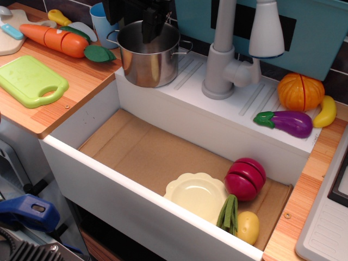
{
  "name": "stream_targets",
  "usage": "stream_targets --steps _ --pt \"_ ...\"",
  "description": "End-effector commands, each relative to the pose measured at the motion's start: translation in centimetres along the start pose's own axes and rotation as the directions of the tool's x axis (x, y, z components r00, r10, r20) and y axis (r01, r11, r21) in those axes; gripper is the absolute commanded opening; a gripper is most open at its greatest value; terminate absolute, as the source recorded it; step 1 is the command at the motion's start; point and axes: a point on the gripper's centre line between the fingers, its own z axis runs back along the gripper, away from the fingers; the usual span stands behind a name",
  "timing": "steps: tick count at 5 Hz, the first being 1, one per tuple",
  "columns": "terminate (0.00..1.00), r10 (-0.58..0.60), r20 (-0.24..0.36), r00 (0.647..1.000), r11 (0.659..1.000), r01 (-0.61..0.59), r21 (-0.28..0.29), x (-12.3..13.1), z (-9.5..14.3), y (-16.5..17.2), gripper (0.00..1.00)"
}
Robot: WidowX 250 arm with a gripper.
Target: Put pot or pan in sink
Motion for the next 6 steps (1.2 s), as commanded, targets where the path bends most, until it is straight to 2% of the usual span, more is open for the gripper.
stream_targets --steps 1,2,3,4,5,6 --pt "0.00 0.000 0.000 1.000 1.000 0.000 0.000 0.0 0.0 0.0 1.00" --pt "0.00 -0.134 0.074 0.988 0.990 0.131 0.049 0.4 -0.2 0.1 1.00" --pt "0.00 -0.271 0.167 0.948 0.961 0.258 0.096 0.7 -0.9 0.2 1.00" --pt "0.00 -0.387 0.233 0.892 0.919 0.353 0.177 2.0 -1.7 0.5 1.00" --pt "0.00 -0.398 0.257 0.881 0.916 0.363 0.174 3.3 -2.8 0.8 1.00" --pt "0.00 -0.388 0.285 0.877 0.922 0.366 0.127 4.2 -4.1 0.8 1.00"
